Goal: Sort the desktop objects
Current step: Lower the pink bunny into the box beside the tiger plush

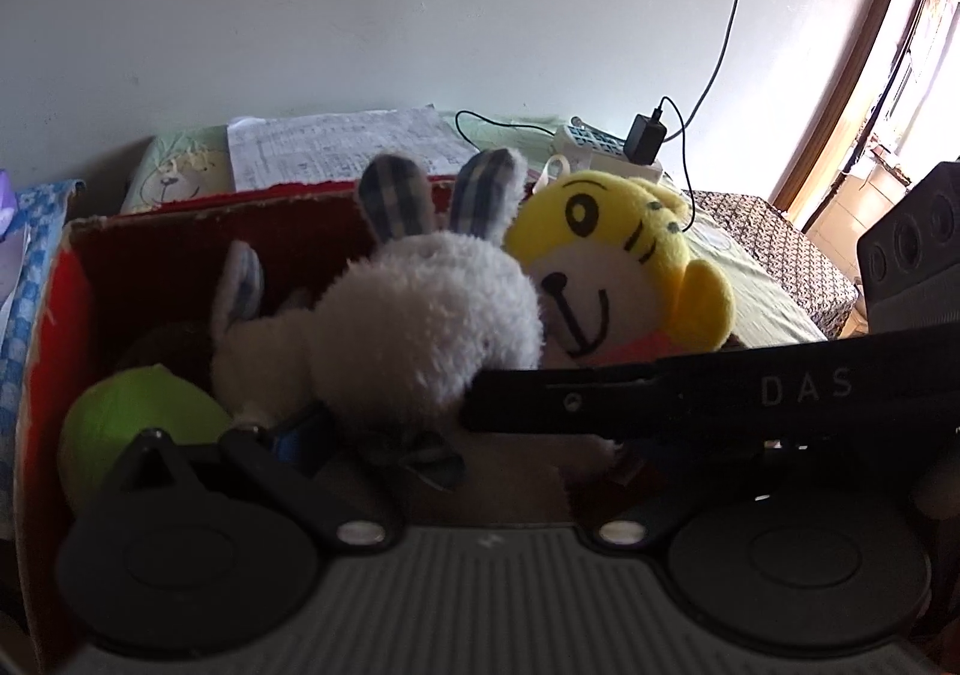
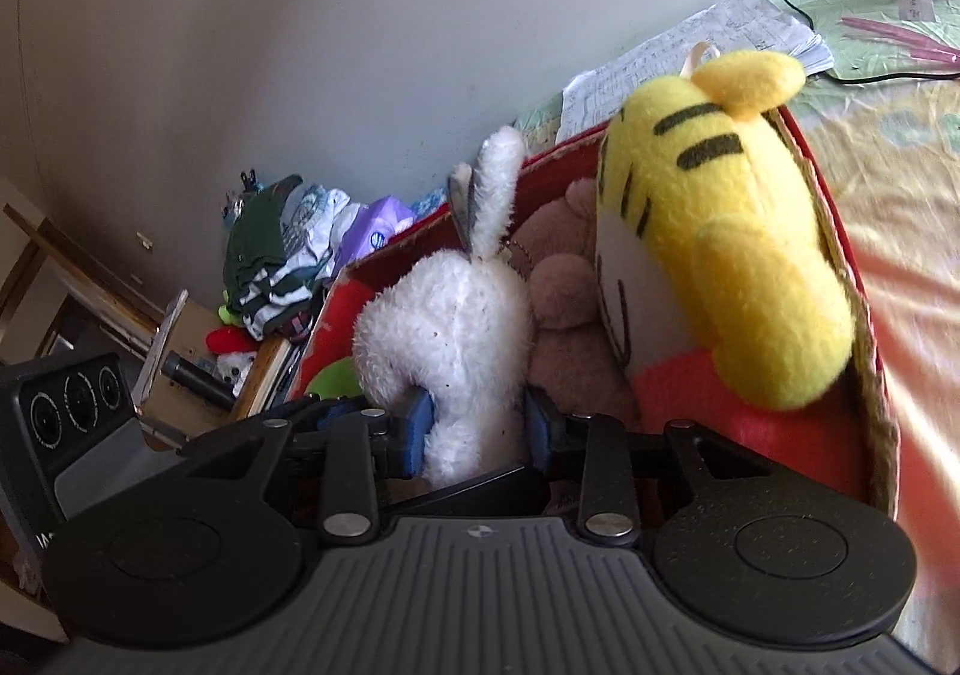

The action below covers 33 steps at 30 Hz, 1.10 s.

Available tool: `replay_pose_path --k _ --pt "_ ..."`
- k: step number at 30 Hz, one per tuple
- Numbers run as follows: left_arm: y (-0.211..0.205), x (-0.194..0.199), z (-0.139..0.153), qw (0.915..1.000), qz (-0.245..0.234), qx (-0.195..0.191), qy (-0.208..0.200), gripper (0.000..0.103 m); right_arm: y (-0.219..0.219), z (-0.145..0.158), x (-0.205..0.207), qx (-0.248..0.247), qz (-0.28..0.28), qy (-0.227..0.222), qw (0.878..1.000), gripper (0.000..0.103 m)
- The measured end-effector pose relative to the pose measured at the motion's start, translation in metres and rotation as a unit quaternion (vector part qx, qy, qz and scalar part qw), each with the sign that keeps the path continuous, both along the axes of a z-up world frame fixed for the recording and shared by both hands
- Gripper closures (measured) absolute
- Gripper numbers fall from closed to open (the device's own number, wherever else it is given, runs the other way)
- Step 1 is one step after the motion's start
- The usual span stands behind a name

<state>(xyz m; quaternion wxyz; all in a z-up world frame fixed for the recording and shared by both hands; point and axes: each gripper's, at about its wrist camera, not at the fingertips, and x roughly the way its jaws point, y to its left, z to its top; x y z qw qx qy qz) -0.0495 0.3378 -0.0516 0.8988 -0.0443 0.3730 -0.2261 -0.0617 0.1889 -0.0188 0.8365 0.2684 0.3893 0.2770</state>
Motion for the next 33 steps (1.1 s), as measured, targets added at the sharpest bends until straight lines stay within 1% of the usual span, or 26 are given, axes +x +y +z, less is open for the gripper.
replay_pose_path --k 3,7,15,19,23,27,33 --pt "0.001 0.001 0.003 0.9999 0.010 -0.003 0.010 0.001 -0.002 0.002 -0.003 0.007 -0.012 -0.002 1.000 0.065" --pt "0.001 0.004 0.006 0.9994 0.026 -0.001 0.023 0.001 -0.004 0.007 -0.009 0.006 -0.028 -0.011 1.000 0.063" --pt "-0.004 0.001 0.011 0.9971 0.061 0.026 0.036 0.001 -0.008 0.013 -0.014 -0.002 -0.051 -0.016 0.999 0.061" --pt "-0.007 -0.003 0.012 0.9954 0.078 0.044 0.035 0.001 -0.007 0.016 -0.018 -0.015 -0.056 -0.022 0.998 0.060" --pt "-0.009 -0.005 0.012 0.9940 0.090 0.049 0.039 0.001 -0.010 0.017 -0.022 -0.018 -0.069 -0.024 0.997 0.057" --pt "-0.011 -0.004 0.011 0.9926 0.100 0.049 0.048 0.001 -0.014 0.016 -0.023 -0.008 -0.081 -0.015 0.997 0.056" --pt "-0.021 -0.005 0.008 0.9909 0.101 0.072 0.052 0.001 -0.009 0.017 -0.029 -0.027 -0.081 -0.026 0.996 0.056"
